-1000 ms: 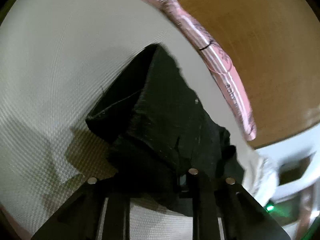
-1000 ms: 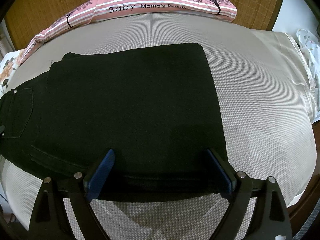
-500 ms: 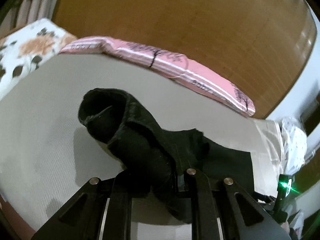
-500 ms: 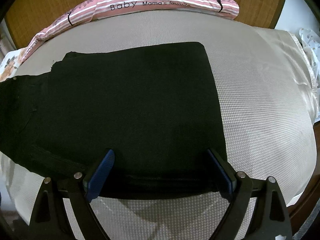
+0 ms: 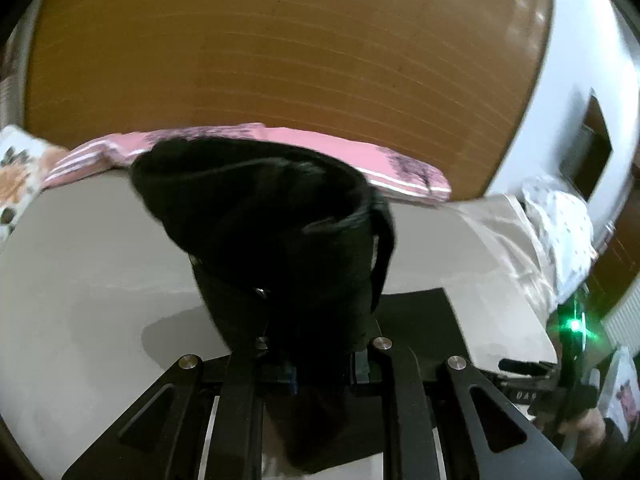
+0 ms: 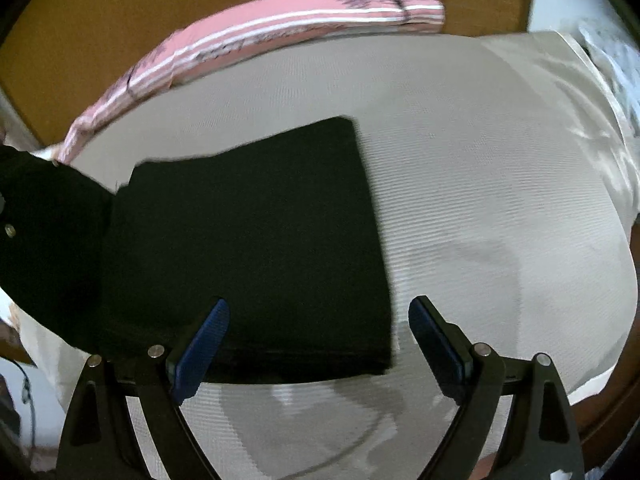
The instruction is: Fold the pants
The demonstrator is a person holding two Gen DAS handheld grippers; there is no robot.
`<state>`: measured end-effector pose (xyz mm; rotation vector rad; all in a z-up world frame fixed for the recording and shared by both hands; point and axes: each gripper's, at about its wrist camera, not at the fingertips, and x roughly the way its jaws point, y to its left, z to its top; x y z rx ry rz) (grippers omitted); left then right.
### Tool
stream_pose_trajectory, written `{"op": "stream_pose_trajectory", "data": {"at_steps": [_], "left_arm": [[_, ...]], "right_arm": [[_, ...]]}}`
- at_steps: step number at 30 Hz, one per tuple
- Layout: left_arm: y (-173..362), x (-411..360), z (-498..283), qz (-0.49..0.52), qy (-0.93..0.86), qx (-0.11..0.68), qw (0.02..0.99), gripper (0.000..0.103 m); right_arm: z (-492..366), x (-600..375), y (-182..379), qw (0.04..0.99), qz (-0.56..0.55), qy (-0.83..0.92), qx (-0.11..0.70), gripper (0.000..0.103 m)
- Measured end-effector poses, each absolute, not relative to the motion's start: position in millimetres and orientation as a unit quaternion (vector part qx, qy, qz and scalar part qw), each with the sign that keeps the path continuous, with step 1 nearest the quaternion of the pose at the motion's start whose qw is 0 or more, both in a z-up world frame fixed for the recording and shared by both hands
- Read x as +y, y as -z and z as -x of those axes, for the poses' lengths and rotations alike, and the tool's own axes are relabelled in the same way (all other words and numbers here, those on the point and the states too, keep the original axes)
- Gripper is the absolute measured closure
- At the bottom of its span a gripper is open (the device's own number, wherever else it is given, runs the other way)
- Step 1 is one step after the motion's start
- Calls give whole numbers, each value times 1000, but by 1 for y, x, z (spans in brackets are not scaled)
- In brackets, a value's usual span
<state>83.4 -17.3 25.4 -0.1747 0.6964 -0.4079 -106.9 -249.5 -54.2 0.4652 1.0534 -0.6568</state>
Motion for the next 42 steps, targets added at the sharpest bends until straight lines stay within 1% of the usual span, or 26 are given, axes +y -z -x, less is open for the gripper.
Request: {"op": "stream_pose_trajectory", "data": {"at_steps": [5,14,23,27,30,34,36,39,41,42], "left_arm": [[-19,-65,-90,60,240,347,905,86],[17,-147,-97,12,285,385,878,86],[48,-171,-76,-28,318,400,859,86],[66,-182,-77,-52,314,429,845,84],[67,-191,-71,-77,306,429,846,78],[65,-192,-62,-74,320,443,834,63],[61,-189,-57,-71,337,443,828,62],[46,-181,-45,-74,360,416,832,57],[34,-169,-40,-68,359,391,845,43],[30,-164,-41,-65,352,385,851,41]], "right_arm": [[141,-279,38,784,-274,322,454,13],[174,-299,40,771,-299,350,441,13],[176,-305,49,767,-312,345,442,13],[173,-302,52,767,-310,338,448,13],[173,-299,52,772,-311,332,445,13],[174,-299,51,781,-328,313,429,13],[174,-299,51,786,-342,299,419,13],[172,-298,50,793,-357,275,410,13],[168,-297,50,797,-370,251,406,13],[166,-297,51,799,-375,242,404,13]]}}
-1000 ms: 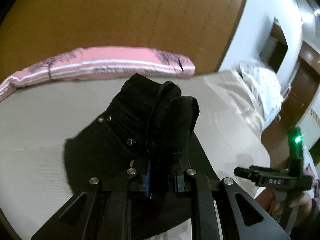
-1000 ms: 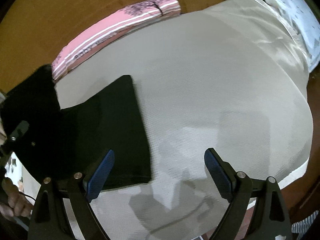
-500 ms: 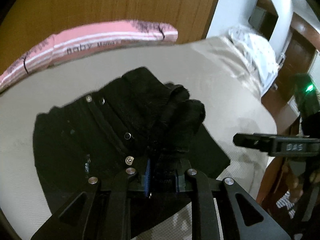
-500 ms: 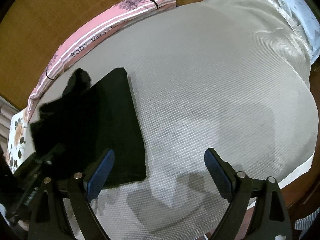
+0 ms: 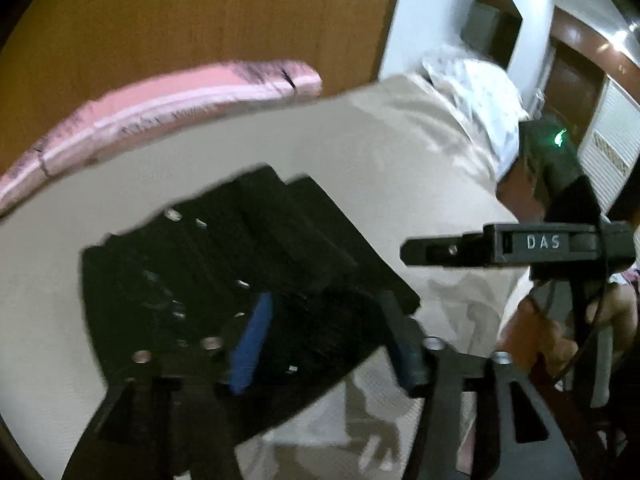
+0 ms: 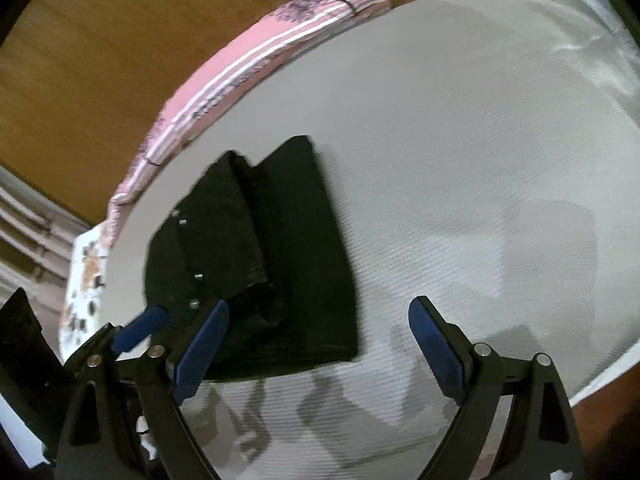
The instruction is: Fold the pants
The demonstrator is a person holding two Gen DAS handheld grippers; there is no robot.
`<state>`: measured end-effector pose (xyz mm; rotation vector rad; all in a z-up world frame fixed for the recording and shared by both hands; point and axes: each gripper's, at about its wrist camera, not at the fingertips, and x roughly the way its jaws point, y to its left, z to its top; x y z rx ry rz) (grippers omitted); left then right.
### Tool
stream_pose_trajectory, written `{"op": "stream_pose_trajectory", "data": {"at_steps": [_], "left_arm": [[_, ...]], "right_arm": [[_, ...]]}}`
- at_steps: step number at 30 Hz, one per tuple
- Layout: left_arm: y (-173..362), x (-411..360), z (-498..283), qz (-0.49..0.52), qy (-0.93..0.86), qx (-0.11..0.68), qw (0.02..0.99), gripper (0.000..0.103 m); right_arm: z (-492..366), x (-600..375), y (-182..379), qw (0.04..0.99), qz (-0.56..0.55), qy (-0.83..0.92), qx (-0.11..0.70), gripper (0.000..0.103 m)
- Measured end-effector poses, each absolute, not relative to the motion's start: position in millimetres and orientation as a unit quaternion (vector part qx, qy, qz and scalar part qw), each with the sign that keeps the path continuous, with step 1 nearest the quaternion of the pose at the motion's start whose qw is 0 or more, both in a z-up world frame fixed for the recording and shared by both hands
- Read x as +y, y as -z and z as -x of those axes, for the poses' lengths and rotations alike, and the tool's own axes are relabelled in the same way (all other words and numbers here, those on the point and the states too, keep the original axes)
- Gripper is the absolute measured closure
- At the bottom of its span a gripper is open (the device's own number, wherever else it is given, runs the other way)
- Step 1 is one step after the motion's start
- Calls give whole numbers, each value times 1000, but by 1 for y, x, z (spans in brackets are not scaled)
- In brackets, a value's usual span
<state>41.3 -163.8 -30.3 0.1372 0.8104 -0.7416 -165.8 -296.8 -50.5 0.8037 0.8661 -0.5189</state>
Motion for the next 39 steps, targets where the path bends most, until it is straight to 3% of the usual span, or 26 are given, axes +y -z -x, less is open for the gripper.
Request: {"op": "stream_pose_trajectory", "data": {"at_steps": [4,10,18,26,39], "left_arm": [[32,-134,-54,-53,299,391,869,41],[57,-80,-79,3,209,442,872,41],[87,-29,-98,49,113,494,861,41],[99,-25,-108,55,95,516,850,37],[109,-22,-116,58,88,525,845,27]], "right_arm": [[147,-300,53,805,-399,186,397,14],[114,-306,61,809,-394,137,413,29],[80,-330,94,784,-422,109,443,31],[58,-347,110,781,-460,61,418,31],[28,-317,118,792,-419,2,445,46]]}}
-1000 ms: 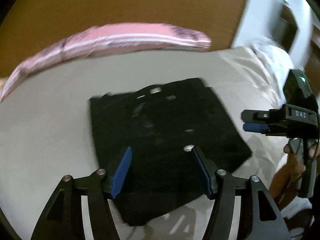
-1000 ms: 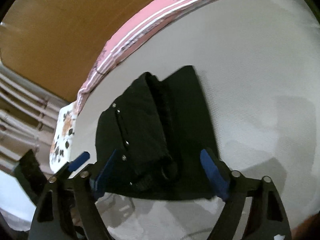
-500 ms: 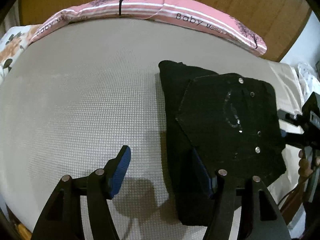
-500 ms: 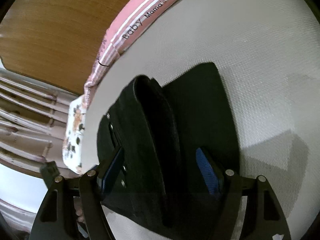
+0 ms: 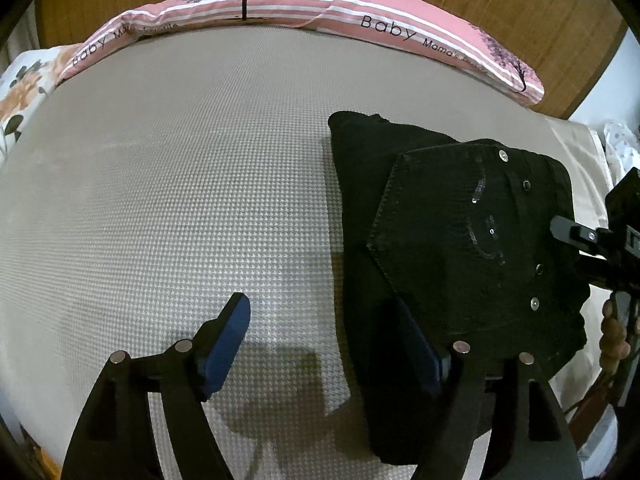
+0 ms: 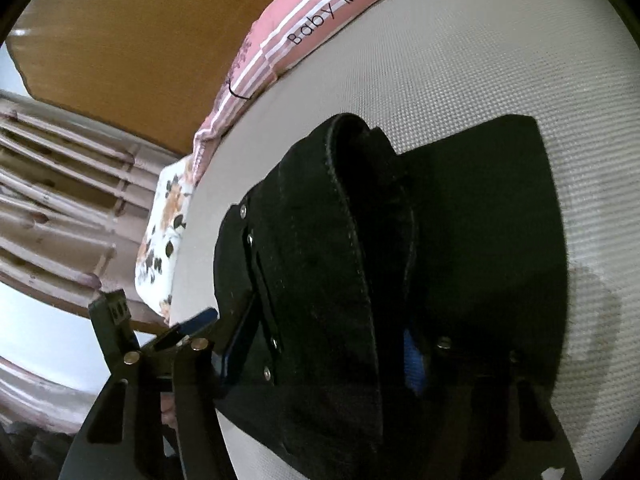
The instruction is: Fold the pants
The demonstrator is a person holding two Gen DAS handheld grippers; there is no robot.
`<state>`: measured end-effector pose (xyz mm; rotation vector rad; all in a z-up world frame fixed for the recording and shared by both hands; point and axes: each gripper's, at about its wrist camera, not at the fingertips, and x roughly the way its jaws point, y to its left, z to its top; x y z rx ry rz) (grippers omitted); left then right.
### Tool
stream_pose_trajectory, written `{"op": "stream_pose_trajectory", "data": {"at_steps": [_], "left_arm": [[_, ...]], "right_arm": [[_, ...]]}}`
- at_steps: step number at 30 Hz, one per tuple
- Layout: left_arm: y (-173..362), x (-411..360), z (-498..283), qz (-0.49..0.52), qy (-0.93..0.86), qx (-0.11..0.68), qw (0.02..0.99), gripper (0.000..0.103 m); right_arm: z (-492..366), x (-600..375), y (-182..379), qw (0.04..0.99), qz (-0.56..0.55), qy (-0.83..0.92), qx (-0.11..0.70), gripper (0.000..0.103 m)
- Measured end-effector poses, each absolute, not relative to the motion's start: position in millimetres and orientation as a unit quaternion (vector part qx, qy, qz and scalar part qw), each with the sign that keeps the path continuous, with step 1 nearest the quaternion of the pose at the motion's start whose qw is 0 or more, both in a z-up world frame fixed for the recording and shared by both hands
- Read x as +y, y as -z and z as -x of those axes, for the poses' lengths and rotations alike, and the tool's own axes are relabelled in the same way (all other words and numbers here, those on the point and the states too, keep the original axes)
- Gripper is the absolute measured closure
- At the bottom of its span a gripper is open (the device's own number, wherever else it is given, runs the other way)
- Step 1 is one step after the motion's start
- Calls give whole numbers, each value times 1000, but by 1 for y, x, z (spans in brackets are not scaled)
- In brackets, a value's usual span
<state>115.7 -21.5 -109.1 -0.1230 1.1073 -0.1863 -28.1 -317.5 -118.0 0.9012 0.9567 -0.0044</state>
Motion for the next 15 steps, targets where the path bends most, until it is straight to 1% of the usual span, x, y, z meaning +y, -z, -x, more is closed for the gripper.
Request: {"op": "stream_pose_trajectory", "data": {"at_steps": [4,7,9,11,13,15], "left_arm": [[109,-14,-115,73,85,524,844,27],[107,-8,-115,82,82,523,845,27],[106,-5,-116,83,79,522,845,27],[106,-3,-116,83,77,522,846,27],[105,-2,-114,83,75,522,845,27],[104,-2,-113,84,72,523,845,27]], "right_arm": [[26,-324,125,787,-452,18,420,56],[25,-322,124,787,-450,27,421,59],[25,-318,121,792,-436,38,426,65],[26,-314,116,795,-429,45,426,75],[28,-309,109,801,-423,52,420,80],[31,-306,99,804,-421,60,416,82]]}}
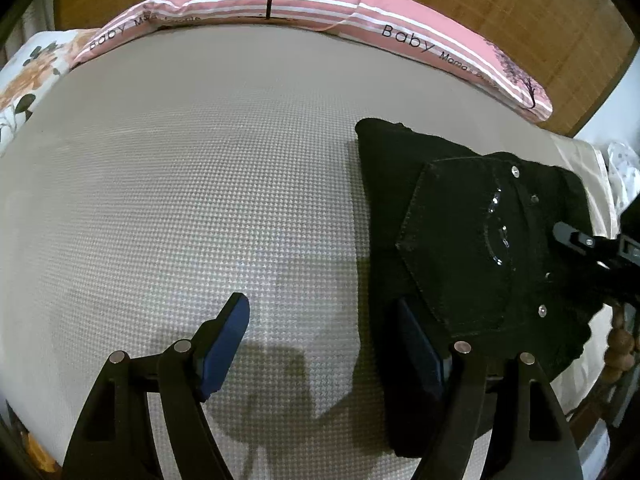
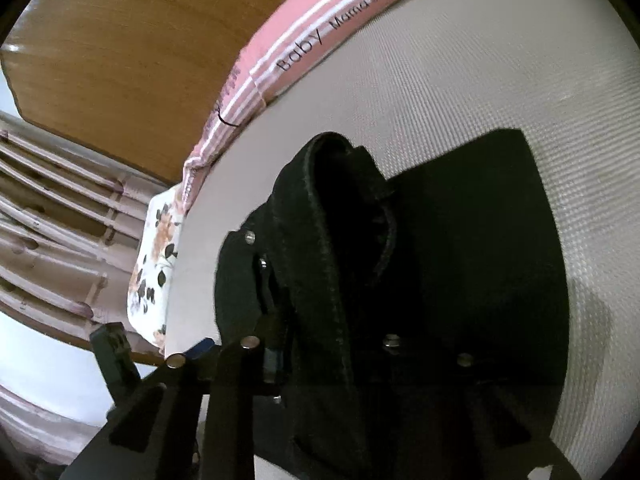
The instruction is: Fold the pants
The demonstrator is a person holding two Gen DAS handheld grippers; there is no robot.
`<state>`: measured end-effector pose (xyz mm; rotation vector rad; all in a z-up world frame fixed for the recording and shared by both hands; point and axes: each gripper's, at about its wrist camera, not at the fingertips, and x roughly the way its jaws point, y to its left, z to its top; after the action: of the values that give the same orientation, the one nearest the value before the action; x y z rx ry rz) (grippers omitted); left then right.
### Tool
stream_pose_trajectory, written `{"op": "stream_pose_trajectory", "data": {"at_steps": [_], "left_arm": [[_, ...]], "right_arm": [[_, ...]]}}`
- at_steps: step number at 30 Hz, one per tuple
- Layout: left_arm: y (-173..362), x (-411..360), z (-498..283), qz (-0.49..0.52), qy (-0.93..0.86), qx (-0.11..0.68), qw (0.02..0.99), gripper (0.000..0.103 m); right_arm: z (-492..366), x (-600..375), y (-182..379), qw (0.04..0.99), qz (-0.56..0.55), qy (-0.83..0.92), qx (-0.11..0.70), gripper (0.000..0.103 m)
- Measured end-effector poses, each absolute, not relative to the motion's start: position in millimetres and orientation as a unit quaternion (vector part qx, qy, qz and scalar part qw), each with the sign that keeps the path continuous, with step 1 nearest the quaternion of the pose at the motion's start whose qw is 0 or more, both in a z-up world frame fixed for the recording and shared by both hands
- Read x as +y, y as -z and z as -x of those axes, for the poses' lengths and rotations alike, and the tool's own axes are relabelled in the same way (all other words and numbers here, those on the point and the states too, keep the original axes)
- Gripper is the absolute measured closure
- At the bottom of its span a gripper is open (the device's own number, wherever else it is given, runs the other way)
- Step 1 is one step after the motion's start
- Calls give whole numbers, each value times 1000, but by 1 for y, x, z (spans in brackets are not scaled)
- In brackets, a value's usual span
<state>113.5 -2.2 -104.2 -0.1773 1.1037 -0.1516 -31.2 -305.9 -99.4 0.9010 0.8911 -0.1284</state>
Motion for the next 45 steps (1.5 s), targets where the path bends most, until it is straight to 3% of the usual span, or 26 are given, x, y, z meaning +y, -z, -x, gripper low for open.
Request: {"op": "stream_pose_trajectory", "data": {"at_steps": [10,18,21,23,27,30,32,33,39,45], "left_arm": [[83,-20,-116,82,102,505,853,27],[95,-56,-118,38,137,525,839,27],[101,-66,-114,16,142,528,837,27],[104,-67,-113,12,146,527,837,27],[107,-66,-113,19,146,528,836,26],[108,-65,-112,13,145,526,838,25],[107,-65,-111,8,143,523,840,25],[107,-65,-111,7,142,523,840,25],[107,-67,-109,5,141,523,841,25],[104,-68,-102,-5,156,527,835,25]], "right_arm": [[53,-309,44,837,-388,103,373,87],[80,-336,87,808,-397,179,397,88],[85,-339,93,800,-414,181,394,77],[91,-340,89,789,-421,200,400,62],[112,-336,73,788,-431,196,394,62],[124,-328,63,794,-423,185,396,69],[130,-322,58,799,-416,180,395,86],[130,-320,56,802,-410,181,395,89],[121,-316,70,795,-408,167,418,90],[140,-298,31,822,-394,175,371,94]]}}
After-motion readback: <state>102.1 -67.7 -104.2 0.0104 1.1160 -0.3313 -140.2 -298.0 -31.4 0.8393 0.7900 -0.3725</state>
